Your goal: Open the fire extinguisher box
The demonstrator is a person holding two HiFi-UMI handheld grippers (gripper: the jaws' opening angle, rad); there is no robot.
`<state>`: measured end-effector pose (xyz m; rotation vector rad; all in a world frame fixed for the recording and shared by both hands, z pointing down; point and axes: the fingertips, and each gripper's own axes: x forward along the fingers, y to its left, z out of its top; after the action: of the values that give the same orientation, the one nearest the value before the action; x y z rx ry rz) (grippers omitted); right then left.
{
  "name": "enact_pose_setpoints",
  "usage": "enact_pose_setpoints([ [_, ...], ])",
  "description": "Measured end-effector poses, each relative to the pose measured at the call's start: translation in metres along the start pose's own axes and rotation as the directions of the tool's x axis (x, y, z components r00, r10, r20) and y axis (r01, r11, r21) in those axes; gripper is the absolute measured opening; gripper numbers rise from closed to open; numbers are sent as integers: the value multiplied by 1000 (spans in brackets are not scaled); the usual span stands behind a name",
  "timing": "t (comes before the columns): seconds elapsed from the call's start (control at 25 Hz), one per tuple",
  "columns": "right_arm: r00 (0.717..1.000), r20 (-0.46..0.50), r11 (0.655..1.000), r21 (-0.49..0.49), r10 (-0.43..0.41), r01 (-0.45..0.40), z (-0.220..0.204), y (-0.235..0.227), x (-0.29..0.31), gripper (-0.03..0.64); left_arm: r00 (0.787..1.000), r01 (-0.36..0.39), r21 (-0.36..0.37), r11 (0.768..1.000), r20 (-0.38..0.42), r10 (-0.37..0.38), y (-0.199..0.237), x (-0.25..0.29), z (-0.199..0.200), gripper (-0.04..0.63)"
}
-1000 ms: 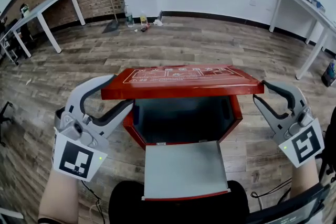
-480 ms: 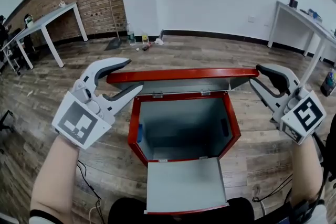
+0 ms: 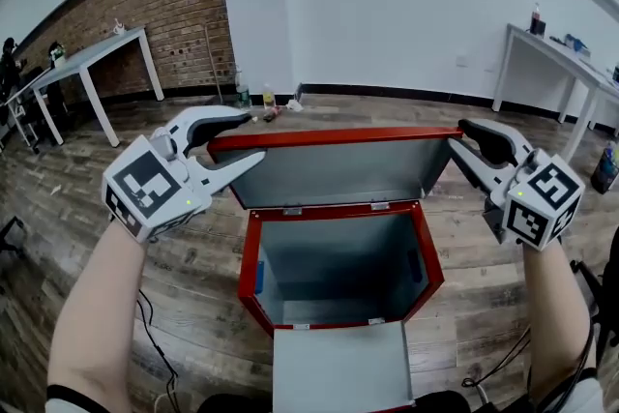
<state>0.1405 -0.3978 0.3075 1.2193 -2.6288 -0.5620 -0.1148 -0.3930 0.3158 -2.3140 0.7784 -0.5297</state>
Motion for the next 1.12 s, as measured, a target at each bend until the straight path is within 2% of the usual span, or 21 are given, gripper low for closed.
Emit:
enact_pose_setpoints([
  [0.28, 998, 28, 990, 131, -59, 55, -5, -21, 24, 129, 999, 39, -85, 996, -6, -39, 24, 16, -13, 181],
  [0.4, 997, 34, 979, 196, -71, 63, -11, -27, 31, 122, 1000, 20, -103, 995, -19, -22, 31, 23, -19, 181],
  [0.6, 996, -35, 967, 238, -79, 86, -33, -31, 41, 111, 999, -40, -162, 986, -36, 35, 45, 36, -30, 183],
  [0.76, 994, -77, 954, 282, -80, 99, -49, -34, 46, 111, 997, -56, -210, 976, -59, 45, 55, 45, -41, 188],
  [1.0, 984, -165, 937, 329, -68, 120, -81, -31, 52, 110, 981, -189, -234, 954, -82, 175, 68, 53, -56, 212],
  [1.08, 979, -194, 931, 342, -62, 126, -92, -30, 53, 111, 969, -247, -273, 930, -100, 228, 75, 51, -64, 213],
  [1.12, 976, -208, 929, 347, -57, 129, -98, -28, 54, 111, 961, -278, -311, 909, -107, 257, 78, 48, -70, 210],
])
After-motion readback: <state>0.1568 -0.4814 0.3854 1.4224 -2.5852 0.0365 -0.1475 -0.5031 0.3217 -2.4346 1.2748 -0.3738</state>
